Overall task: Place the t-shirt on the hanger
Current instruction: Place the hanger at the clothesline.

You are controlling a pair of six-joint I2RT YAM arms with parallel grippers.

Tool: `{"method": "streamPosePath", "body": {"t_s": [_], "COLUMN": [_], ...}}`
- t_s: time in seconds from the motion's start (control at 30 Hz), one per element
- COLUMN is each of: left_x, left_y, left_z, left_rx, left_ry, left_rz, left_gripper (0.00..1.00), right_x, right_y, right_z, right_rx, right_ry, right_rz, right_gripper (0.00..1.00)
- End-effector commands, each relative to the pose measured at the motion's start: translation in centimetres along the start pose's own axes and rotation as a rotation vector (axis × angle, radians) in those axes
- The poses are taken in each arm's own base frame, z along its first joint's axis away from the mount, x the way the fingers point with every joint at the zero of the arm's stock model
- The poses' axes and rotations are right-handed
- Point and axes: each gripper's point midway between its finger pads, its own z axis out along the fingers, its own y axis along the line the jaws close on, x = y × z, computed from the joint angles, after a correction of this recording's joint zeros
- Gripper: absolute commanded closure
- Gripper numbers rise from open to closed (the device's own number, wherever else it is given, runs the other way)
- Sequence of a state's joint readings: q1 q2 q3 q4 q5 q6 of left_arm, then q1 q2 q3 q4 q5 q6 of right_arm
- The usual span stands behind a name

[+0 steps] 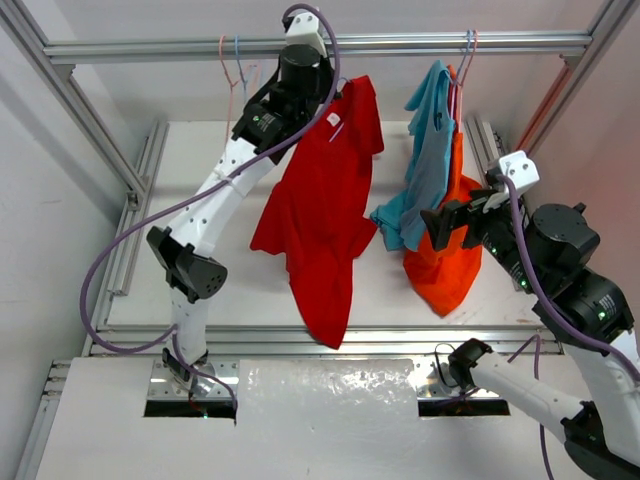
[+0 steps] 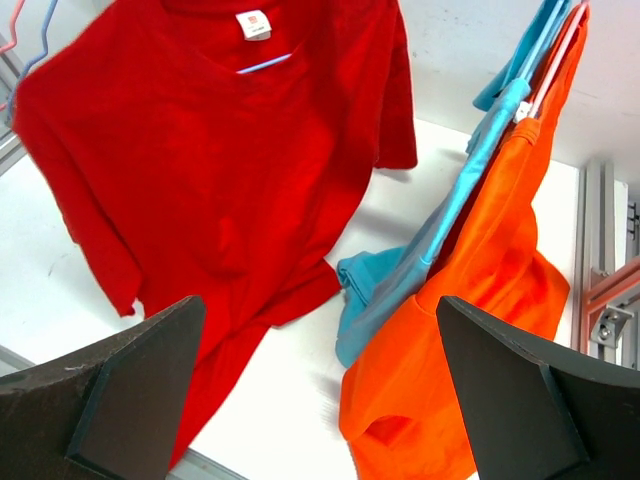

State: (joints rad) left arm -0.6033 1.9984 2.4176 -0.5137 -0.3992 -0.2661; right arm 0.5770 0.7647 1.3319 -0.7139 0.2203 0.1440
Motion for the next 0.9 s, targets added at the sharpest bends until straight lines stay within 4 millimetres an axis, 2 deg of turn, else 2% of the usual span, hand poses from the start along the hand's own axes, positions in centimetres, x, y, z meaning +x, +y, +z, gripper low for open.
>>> {"method": "streamPosePath", "body": {"t_s": [0.0,0.17,0.3,0.4,0.43,0.47,0.5,0.53,0.57,0.6,0.63,0.7,0.73,0.77,0.8,0.83,0.87], "left_x": [-3.1,-0.2,2.3,3.4,2.9,4.2,4.0,3.6,4.5,4.2,4.8,4.4,5.2,5.2,3.8,4.9,4.4], "left_y": [-0.7,-0.2,-0.1,-0.2,-0.6,-0.4,-0.6,-0.9,-0.6,-0.6,-0.6,-0.5,-0.3,-0.3,-0.7,-0.3,-0.3], "left_z": [0.3,1.8,2.2,1.7,0.9,0.8,0.5,-0.3,-0.3,-0.9,-1.2,-2.3,-2.7,-3.1,-4.7,-5.1,-5.9], "left_rx": [0.023,-0.009,-0.007,-0.007,0.0,-0.001,0.007,0.026,0.019,0.016,0.012,0.009,0.005,0.005,0.024,0.019,0.023], "left_ry": [-0.105,-0.046,0.015,0.044,0.036,0.062,0.056,0.054,0.073,0.072,0.087,0.087,0.104,0.104,0.079,0.098,0.082], "left_rz": [-0.037,-0.014,0.001,0.013,0.01,0.02,0.012,0.007,0.013,0.012,0.018,0.013,0.017,0.015,0.001,0.014,0.007], "left_gripper": [1.0,1.0,1.0,1.0,1.0,1.0,1.0,0.86,0.77,0.68,0.54,0.42,0.32,0.29,0.12,0.04,0.01], "right_x": [-1.4,-0.9,-0.5,-0.2,-0.2,-0.2,-0.1,0.0,0.0,0.1,0.2,0.3,0.4,0.5,0.7,0.8,0.9], "right_y": [-0.3,0.1,0.3,0.4,0.4,0.4,0.4,0.4,0.4,0.4,0.5,0.6,0.6,0.6,0.7,0.6,0.6], "right_z": [0.2,0.4,0.6,0.7,0.7,0.6,0.6,0.6,0.7,0.7,0.7,0.7,0.7,0.8,0.9,1.0,1.0], "right_rx": [0.016,-0.005,-0.013,-0.019,-0.021,-0.019,-0.018,-0.019,-0.019,-0.021,-0.022,-0.027,-0.028,-0.029,-0.029,-0.026,-0.026], "right_ry": [-0.07,-0.06,-0.06,-0.057,-0.055,-0.06,-0.061,-0.06,-0.06,-0.055,-0.055,-0.051,-0.048,-0.043,-0.037,-0.031,-0.026], "right_rz": [-0.002,0.0,0.001,0.002,0.001,0.001,0.001,0.001,0.001,0.001,0.003,0.005,0.006,0.008,0.009,0.009,0.013], "right_gripper": [0.01,0.01,0.01,0.01,0.01,0.01,0.01,0.01,0.01,0.01,0.01,0.01,0.01,0.01,0.01,0.01,0.01]}}
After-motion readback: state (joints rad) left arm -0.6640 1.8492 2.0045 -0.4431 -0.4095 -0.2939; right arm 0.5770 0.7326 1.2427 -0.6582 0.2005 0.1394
